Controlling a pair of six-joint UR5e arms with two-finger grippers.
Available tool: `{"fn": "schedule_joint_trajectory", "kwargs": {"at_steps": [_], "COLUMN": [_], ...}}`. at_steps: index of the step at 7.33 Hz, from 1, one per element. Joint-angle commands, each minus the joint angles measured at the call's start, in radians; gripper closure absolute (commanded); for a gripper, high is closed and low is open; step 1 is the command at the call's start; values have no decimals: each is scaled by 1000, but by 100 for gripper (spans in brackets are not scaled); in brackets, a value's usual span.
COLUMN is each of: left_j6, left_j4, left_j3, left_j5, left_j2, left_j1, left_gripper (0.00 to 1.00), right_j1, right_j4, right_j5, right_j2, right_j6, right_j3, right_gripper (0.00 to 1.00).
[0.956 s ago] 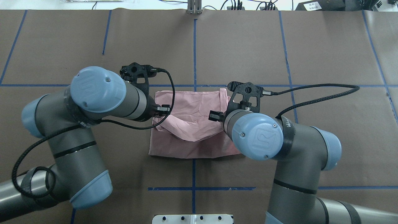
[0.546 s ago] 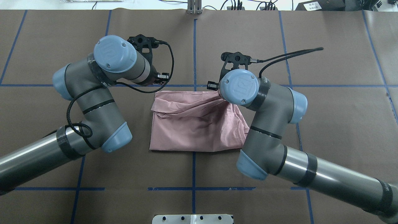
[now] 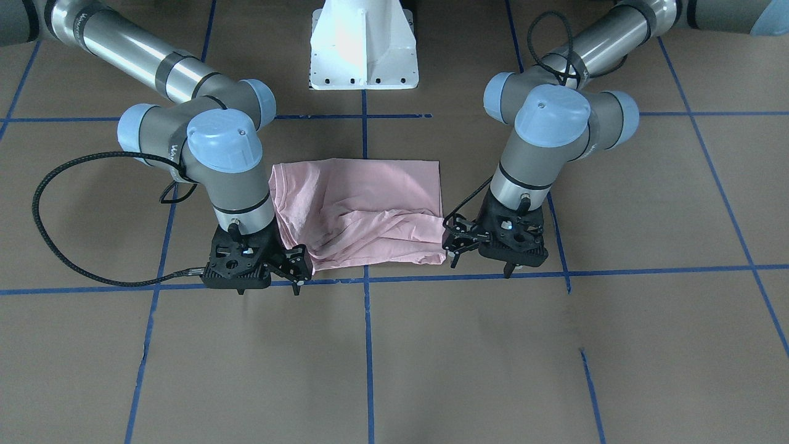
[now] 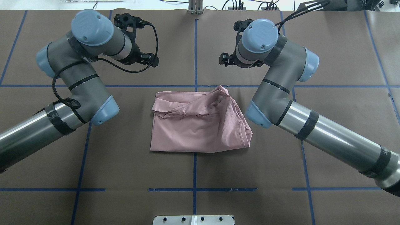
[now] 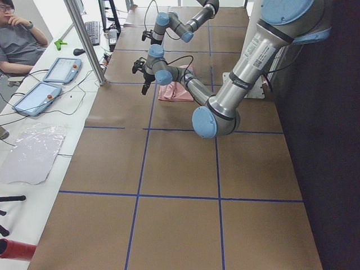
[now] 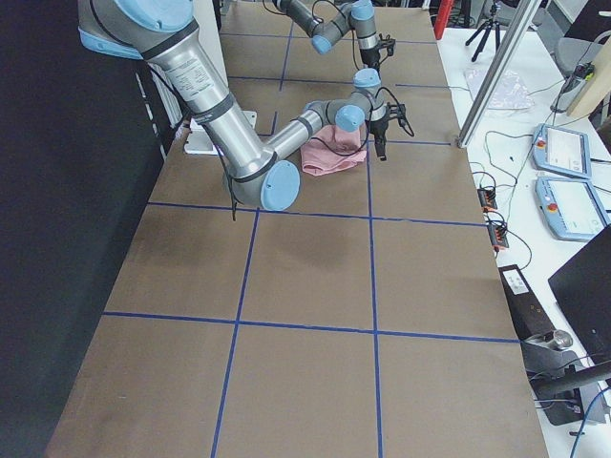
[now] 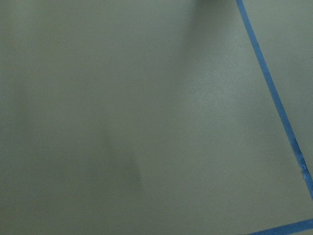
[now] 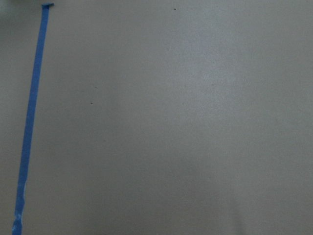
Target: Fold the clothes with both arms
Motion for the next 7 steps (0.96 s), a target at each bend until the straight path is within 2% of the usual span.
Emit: {"fn": "schedule_joint_trajectory", "kwargs": {"at_steps": [1,2,3,4,5,6,7], "left_j6": [25,117,209,313,472,663,835], "left_j4": [15,77,183,273,333,342,343], "left_j3": [-158,-238,-333,-407,-441,-437,-417], "left_j5": [-6,-8,-11,-54,-128,-173,-187], "left_j2": [102,126,165,197,238,298,342], "left_j1": [-3,-22,-57,-124,-229,-341,-447], "left_gripper": [0,0,0,0,0,0,0], "right_j1": [52,101,172,251,342,441,539], "right_j4": [-3,-10,-76,-160,-221,-249,-268], "right_j5": [107,161,241,304,356,410,442], "right_j2": [-54,-114,-176,-226,-269,-322,-380], "right_j6": [-31,-116,-230,-385,-551,-731,-925], "right_j3": [77,142,218,288,313,309,300], "right_gripper": [0,0,0,0,0,0,0]}}
